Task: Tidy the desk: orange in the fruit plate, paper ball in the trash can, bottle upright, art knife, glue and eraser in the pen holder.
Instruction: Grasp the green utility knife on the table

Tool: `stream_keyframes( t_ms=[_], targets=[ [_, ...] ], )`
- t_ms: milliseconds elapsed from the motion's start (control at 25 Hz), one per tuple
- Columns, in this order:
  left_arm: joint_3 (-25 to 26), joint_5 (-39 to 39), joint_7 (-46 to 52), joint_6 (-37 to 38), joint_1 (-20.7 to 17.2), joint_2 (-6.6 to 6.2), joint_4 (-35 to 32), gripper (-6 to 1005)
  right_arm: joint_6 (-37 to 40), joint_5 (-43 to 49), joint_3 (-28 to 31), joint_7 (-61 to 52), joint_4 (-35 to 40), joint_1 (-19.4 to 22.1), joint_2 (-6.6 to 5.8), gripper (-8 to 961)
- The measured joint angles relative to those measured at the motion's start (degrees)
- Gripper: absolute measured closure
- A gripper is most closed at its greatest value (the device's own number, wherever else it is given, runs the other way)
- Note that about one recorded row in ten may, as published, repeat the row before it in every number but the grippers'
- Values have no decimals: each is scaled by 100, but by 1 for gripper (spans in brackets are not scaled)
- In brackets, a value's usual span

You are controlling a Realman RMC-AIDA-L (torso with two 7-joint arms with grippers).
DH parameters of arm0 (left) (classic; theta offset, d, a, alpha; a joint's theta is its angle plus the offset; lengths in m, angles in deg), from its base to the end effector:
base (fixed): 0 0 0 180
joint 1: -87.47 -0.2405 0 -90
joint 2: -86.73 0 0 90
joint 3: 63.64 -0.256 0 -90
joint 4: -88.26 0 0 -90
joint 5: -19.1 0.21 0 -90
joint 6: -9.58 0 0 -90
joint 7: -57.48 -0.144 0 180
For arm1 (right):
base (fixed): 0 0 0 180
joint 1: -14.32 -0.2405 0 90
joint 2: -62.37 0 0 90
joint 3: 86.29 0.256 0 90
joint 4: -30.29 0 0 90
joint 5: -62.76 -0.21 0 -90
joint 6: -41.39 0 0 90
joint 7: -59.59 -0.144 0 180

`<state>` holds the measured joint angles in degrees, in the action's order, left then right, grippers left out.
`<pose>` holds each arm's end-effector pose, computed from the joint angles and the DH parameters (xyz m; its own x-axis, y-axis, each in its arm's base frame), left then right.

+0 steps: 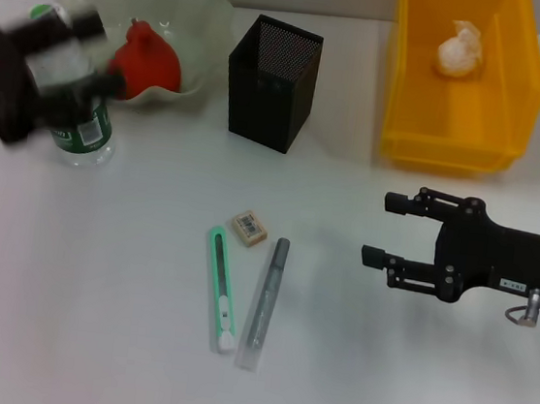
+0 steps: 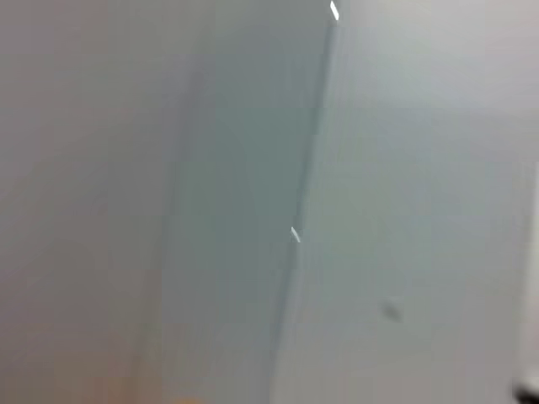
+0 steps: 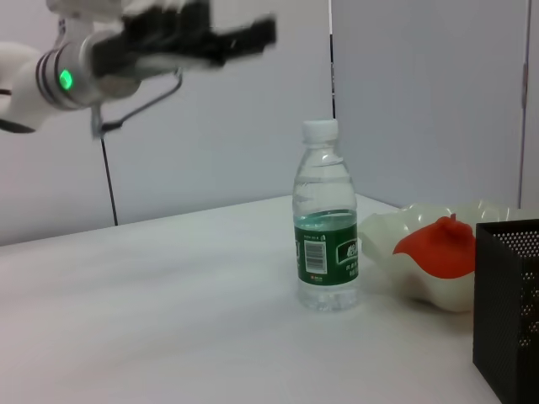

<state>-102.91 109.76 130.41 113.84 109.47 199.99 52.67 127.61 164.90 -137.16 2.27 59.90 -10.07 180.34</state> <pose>-0.2716 0.2947 0.0731 0.6110 0.1201 0.7825 0.4090 -0.8942 -0.1821 0.2841 0.2961 -0.0265 0.8487 -0.1390 -0.5103 -0.2929 -0.9269 -0.2347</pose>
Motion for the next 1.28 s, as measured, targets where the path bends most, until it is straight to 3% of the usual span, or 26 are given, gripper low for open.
stream_keyframes(
  t_ms=[120,400,760,1040,1280],
  targets=[
    [-168,488,-119,10,-51,3,6,212,2,-8,-4,-39,0,-32,3,209],
    [-235,1618,-458,-214,-70,187,25,212,68,-11,-32,-260,15,-190,-14,210],
    [-243,1807,-1098,-870,-135,224,471,211,272,77,-54,-1126,589,-404,-107,210],
    [-263,2042,-1304,-1086,-63,278,582,212,632,870,-56,-2799,1502,-1047,-301,211],
    [-265,2053,-1347,-1073,-59,300,588,211,744,1321,-55,-3367,1613,-1584,-396,211]
  ],
)
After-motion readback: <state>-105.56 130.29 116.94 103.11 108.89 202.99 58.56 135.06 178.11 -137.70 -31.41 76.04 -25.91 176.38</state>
